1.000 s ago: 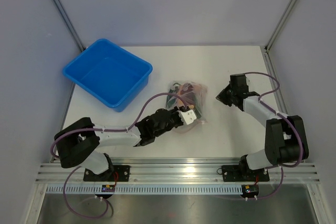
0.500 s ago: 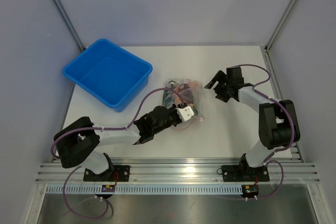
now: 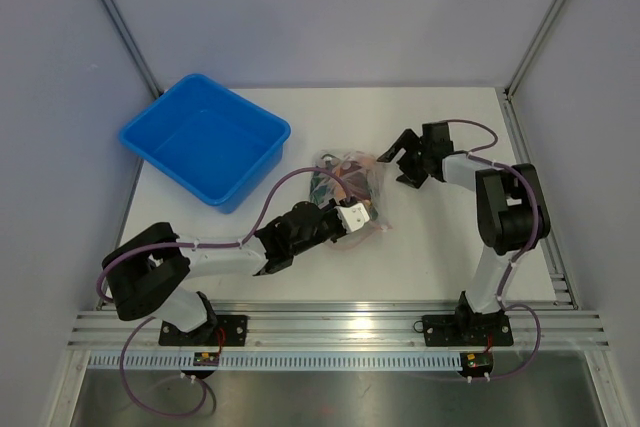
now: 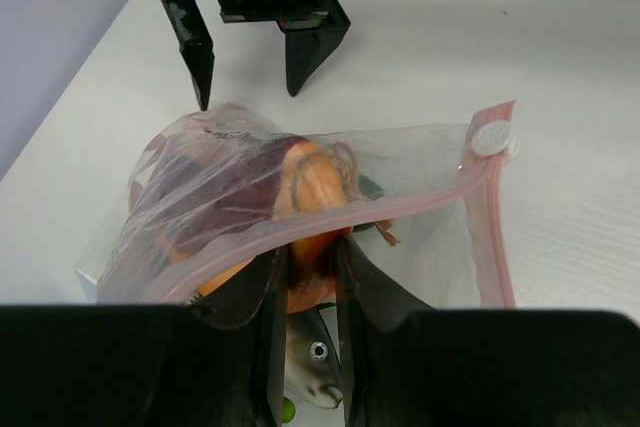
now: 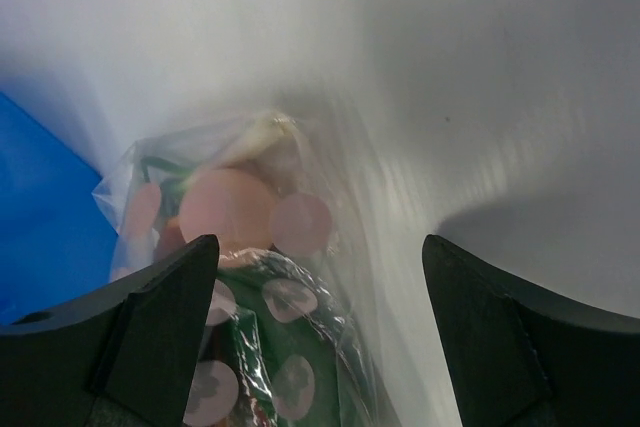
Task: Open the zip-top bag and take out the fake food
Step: Pick up the food from the zipper food storage bag.
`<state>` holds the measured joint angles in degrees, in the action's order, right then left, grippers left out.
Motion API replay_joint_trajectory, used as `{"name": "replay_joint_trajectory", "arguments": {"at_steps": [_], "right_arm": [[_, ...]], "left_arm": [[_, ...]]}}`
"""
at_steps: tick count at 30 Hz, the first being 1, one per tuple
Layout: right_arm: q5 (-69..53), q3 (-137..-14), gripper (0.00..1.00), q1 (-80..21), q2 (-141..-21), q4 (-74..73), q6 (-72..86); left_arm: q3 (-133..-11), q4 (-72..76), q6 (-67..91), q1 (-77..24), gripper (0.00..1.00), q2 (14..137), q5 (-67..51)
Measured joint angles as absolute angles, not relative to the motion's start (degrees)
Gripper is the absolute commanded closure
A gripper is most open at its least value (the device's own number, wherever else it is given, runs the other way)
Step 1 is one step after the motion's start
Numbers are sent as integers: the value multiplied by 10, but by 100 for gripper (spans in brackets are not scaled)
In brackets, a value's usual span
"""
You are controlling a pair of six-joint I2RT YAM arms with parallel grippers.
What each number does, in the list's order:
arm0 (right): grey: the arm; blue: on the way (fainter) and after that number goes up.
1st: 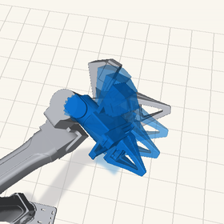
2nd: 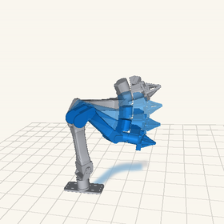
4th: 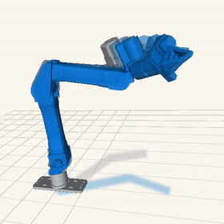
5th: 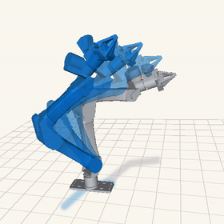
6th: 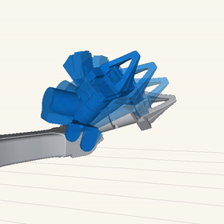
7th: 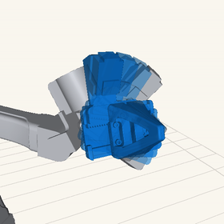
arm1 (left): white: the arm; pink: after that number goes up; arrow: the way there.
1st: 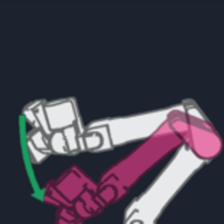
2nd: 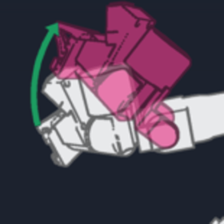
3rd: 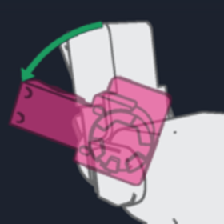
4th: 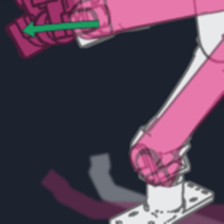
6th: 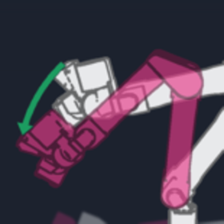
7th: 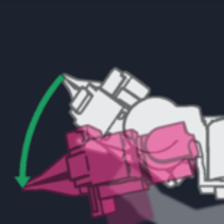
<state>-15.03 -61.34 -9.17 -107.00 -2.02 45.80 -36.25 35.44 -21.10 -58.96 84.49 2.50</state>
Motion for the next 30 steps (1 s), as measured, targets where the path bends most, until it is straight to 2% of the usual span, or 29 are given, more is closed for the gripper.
{"name": "replay_joint_trajectory", "arguments": {"at_steps": [6,13,15,16,19,20,23,24,30], "right_arm": [[-167,-646,10,-93,-1103,7,470],[-171,-672,18,-102,-1134,20,481],[-171,-676,31,-107,-1139,23,483],[-170,-677,44,-110,-1142,23,485],[-166,-679,66,-118,-1151,25,490],[-165,-679,79,-120,-1155,27,492],[-160,-679,96,-121,-1159,29,496],[-157,-678,100,-121,-1159,30,496],[-128,-651,100,-121,-1147,46,502]], "left_arm": [[-362,352,-211,-590,100,845,21],[-362,342,-211,-590,100,845,10],[-363,340,-211,-590,100,845,8],[-363,339,-211,-590,100,845,6],[-363,339,-211,-590,100,845,3],[-363,339,-211,-590,100,845,3],[-363,336,-211,-590,100,845,2],[-363,335,-211,-590,100,845,2],[-367,327,-208,-590,100,845,2]]}}
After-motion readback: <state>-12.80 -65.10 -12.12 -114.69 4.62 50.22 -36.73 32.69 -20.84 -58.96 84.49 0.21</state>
